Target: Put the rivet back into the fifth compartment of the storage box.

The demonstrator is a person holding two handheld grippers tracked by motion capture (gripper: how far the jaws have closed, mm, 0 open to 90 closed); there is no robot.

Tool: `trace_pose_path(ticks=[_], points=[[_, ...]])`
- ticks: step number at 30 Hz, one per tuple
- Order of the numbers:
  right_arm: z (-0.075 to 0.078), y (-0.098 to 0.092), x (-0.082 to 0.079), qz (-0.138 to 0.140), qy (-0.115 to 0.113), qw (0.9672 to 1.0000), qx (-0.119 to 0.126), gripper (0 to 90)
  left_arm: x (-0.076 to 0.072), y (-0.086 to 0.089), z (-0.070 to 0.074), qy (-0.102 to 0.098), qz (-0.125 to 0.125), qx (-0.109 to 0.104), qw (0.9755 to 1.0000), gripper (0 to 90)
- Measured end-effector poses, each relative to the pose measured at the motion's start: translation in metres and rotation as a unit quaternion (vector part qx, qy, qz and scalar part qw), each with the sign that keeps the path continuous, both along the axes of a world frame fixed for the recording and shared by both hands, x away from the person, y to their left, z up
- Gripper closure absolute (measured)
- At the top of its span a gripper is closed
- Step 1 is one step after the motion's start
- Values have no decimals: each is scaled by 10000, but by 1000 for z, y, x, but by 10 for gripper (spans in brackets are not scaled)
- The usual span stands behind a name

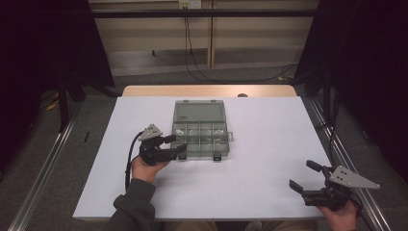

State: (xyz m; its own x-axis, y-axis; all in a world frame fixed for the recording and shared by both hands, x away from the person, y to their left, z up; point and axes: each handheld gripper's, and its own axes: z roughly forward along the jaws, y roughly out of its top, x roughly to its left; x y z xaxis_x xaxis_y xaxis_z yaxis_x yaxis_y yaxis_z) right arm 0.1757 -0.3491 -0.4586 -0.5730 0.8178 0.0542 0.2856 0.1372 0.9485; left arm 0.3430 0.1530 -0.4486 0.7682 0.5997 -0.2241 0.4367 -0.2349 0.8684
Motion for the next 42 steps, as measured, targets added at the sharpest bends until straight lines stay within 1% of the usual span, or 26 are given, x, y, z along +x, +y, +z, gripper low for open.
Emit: trace_pose_path(ticks=[2, 4, 6, 8, 11, 13, 15, 16, 18, 21, 22, 25, 28, 31, 33, 35, 36, 39, 42], points=[[0, 0, 0, 13, 15, 10000, -12, 36, -2, 1, 1, 4, -66, -38, 10000, 288], [0, 1, 0, 20, 24, 10000, -4, 36, -5, 2, 3, -39, -110, -39, 9999, 256], [0, 1, 0, 21, 18, 10000, -1, 36, -7, 4, 4, -80, -160, -102, 9998, 227], [0, 1, 0, 30, 13, 10000, 1, 36, -10, 6, 3, -134, -158, -87, 9997, 210], [0, 1, 1, 25, 9, 10000, 11, 36, -12, 11, 3, -168, -91, -99, 9998, 167], [1, 1, 1, 27, 1, 10000, 20, 36, -15, 15, 5, -220, -73, -151, 9996, 147], [0, 2, 2, 39, 1, 10000, 21, 36, -17, 21, 6, -277, -107, -242, 9993, 123], [0, 2, 2, 39, 1, 10000, 21, 36, -19, 23, 7, -315, -91, -252, 9991, 123], [0, 2, 2, 53, 13, 10000, 7, 36, -22, 30, 7, -301, -65, -243, 9992, 108], [0, 2, 2, 49, 5, 10000, 20, 36, -27, 42, 8, -304, -12, -314, 9990, 88], [0, 2, 2, 45, 3, 10000, 21, 36, -29, 46, 8, -308, -3, -303, 9991, 83], [0, 2, 2, 32, -7, 10000, 33, 36, -35, 59, 7, -341, -9, -324, 9989, 63], [0, 2, 3, 33, -18, 10000, 26, 36, -41, 71, 6, -306, -31, -310, 9990, 52], [1, 1, 3, 21, -28, 10000, 27, 36, -45, 83, 5, -288, 38, -363, 9989, 49], [1, 0, 2, 0, -18, 10000, 45, 36, -48, 91, 5, -315, 68, -402, 9987, 48], [1, -1, 3, -12, -40, 10000, 38, 36, -51, 99, 5, -338, 106, -378, 9987, 45], [1, -1, 3, -12, -54, 10000, 40, 36, -53, 102, 5, -340, 122, -437, 9984, 46], [1, -2, 3, -28, -48, 10000, 52, 34, -55, 109, 5, -342, 181, -455, 9982, 48], [1, -2, 3, -28, -50, 10000, 55, 32, -57, 113, 4, -342, 216, -449, 9982, 47]])
